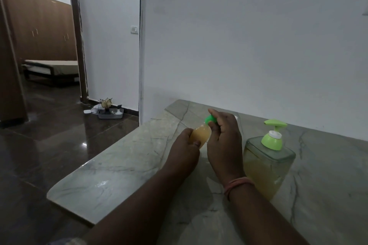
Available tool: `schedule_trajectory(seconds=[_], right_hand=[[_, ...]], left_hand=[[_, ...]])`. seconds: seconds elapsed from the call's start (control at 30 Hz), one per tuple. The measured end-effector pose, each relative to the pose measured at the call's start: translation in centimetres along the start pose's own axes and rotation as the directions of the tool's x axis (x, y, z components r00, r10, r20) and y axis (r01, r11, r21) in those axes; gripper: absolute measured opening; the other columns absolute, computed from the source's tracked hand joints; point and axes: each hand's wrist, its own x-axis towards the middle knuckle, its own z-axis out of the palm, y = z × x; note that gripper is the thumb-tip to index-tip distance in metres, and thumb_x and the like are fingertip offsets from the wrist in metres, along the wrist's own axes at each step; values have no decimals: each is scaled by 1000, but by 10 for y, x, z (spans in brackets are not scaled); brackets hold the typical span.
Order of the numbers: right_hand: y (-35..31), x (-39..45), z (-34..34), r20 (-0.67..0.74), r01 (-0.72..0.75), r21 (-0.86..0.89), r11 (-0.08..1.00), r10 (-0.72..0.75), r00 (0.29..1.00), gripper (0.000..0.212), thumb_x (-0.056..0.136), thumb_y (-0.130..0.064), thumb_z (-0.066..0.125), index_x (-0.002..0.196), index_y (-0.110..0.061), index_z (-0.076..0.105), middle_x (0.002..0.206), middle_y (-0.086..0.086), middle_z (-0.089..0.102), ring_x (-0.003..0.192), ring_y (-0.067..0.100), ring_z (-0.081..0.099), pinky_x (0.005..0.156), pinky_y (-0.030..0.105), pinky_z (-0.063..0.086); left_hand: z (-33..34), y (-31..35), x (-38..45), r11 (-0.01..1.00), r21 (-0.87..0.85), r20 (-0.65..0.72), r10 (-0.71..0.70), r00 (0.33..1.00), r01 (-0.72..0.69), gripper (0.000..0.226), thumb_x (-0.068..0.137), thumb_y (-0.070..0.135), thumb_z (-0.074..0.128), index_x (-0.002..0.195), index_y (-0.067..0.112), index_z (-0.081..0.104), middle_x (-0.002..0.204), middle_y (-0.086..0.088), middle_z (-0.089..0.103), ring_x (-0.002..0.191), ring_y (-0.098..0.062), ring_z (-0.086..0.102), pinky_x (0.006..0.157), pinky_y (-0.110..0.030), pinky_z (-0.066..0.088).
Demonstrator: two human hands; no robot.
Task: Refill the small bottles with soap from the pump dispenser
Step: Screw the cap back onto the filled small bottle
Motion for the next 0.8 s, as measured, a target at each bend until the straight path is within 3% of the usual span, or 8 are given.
schedule_trajectory(seconds=[0.13,0.33,0.47,0.57,0.63,0.8], right_hand=[[3,1,0,39,-17,25,1000,16,999,38,96,2,51,128,-13,63,110,-4,55,100,-3,48,89,-1,33],[3,2,2,74,-119,59,991,114,991,31,98,-5,50,123,-17,64,114,-11,60,99,-8,52,85,-3,33],[-1,0,1,34,-227,96,969,225,974,27,98,-15,56,123,-21,61,109,-13,61,102,1,55,83,6,39],[-5,-1,1,2,-284,170,944,288,958,39,90,-17,68,127,-22,55,103,-9,61,96,4,60,82,15,48],[-7,-4,3,10,-295,198,935,298,954,49,86,-18,73,130,-23,50,98,-4,59,91,6,59,77,13,49],[-7,-8,9,7,-353,150,924,356,935,57,91,-33,65,141,-22,39,114,-4,48,105,12,49,88,32,50]], left_hand=[[0,-1,1,999,43,18,20,1000,-21,40,101,17,53,140,12,49,138,-10,56,121,-26,54,94,-34,42],[2,-4,4,998,54,30,43,999,-45,32,99,17,56,130,9,56,124,-12,63,107,-25,59,80,-31,43],[3,-4,4,998,28,34,59,998,-60,28,98,17,55,125,10,59,115,-10,64,100,-22,60,77,-32,47],[1,-4,4,998,-40,28,40,999,-39,28,99,17,55,125,9,59,115,-10,65,101,-23,64,88,-41,56],[1,-3,4,994,-104,30,32,999,-29,25,100,18,54,123,9,60,112,-10,67,99,-22,67,89,-45,58],[2,-3,1,988,-127,80,95,992,-84,18,100,16,54,115,12,63,101,-4,69,90,-19,67,73,-29,56]])
